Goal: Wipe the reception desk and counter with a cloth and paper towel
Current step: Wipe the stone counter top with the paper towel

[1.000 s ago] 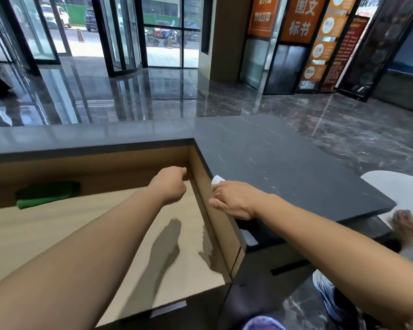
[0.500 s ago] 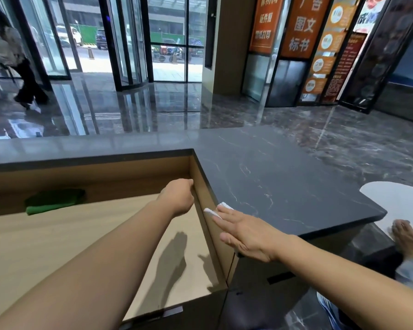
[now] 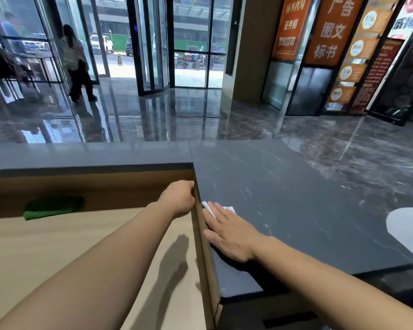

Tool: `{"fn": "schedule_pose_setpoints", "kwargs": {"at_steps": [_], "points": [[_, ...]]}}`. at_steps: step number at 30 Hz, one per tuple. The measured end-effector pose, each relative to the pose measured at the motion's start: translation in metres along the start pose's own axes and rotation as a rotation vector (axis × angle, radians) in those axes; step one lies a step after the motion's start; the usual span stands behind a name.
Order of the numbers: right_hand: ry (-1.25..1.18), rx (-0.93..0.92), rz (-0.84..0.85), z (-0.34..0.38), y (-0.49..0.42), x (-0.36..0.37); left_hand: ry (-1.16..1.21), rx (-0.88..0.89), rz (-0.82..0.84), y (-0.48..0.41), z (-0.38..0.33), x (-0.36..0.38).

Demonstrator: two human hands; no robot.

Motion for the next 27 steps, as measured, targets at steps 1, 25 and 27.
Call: {"fn": "schedule_pose_setpoints", "kwargs": {"at_steps": [1,25,27], "points": [[-0.003,-0.013,-0.017,-0.002,-0.001,0.000,0.005,-0.001,0.000,-0.004,-0.004,0.002],[-0.365,0.531,-0.391,-0.204,0.048,-0.040,0.048,0.051,0.012,-0.028,-0.032,0.017],[-0.366,0.531,-0.270,-0.195,0.043,-0.025,0.048,0.054,0.021,-0.029,-0.033,0.019]]}}
Point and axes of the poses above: each hand's wrist, its own y-axis away from the middle knuckle, its own x-axis out of the palm, z = x × y, the point moved 9 cm from there along -y, towards the middle knuckle, and after that the axes turned 12 degrees about z, right-handed, at the moved point
